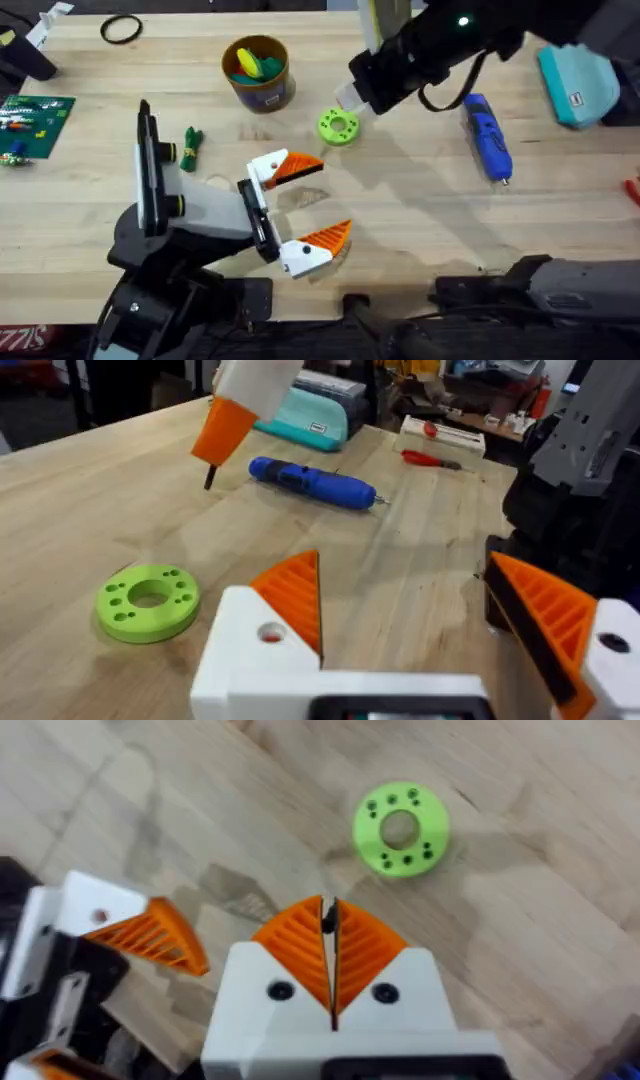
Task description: Pick up the gripper from the table and insert it into the empty holder that is missing its gripper. Then pick up a screw, insert it into the mounting hole, and use the screwdriver to tighten it. Finally, clean up the table by picking up the vegetable and placing it into the bucket.
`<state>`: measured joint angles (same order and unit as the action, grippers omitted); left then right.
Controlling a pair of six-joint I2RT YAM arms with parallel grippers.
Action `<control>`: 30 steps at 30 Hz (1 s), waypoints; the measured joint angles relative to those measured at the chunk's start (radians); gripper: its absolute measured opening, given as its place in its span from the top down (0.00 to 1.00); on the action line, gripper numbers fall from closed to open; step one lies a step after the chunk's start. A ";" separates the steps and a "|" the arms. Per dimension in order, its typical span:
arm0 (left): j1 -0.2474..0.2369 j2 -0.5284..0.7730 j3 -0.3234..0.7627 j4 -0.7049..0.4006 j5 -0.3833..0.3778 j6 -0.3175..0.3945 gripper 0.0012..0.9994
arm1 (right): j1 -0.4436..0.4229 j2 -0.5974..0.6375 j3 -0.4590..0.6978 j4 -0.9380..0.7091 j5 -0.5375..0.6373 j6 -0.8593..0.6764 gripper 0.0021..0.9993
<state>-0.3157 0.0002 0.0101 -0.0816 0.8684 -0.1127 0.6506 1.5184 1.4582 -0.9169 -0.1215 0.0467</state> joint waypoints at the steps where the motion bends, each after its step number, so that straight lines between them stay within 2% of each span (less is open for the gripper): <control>1: 0.000 0.000 0.000 0.000 0.000 0.000 0.01 | 0.000 -0.008 0.000 0.000 -0.018 0.000 1.00; 5: 0.000 0.000 0.000 0.000 0.000 0.000 0.01 | 0.011 -0.030 0.011 -0.004 -0.076 -0.005 1.00; 8: 0.000 0.000 0.000 0.000 0.000 0.000 0.01 | 0.051 -0.035 0.044 -0.021 -0.087 -0.029 1.00; 17: 0.000 0.000 0.000 0.000 0.000 0.000 0.01 | 0.305 -0.035 0.209 -0.096 -0.006 -0.061 1.00; 25: 0.000 0.000 0.000 0.000 0.000 0.000 0.01 | 0.353 -0.031 0.233 -0.127 0.002 -0.055 1.00; 30: 0.000 0.000 0.000 0.000 0.000 0.000 0.01 | 0.372 0.049 0.333 -0.197 0.002 -0.054 1.00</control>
<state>-0.3157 0.0002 0.0103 -0.0818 0.8686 -0.1127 1.0225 1.5670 1.7910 -1.1143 -0.1196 -0.0074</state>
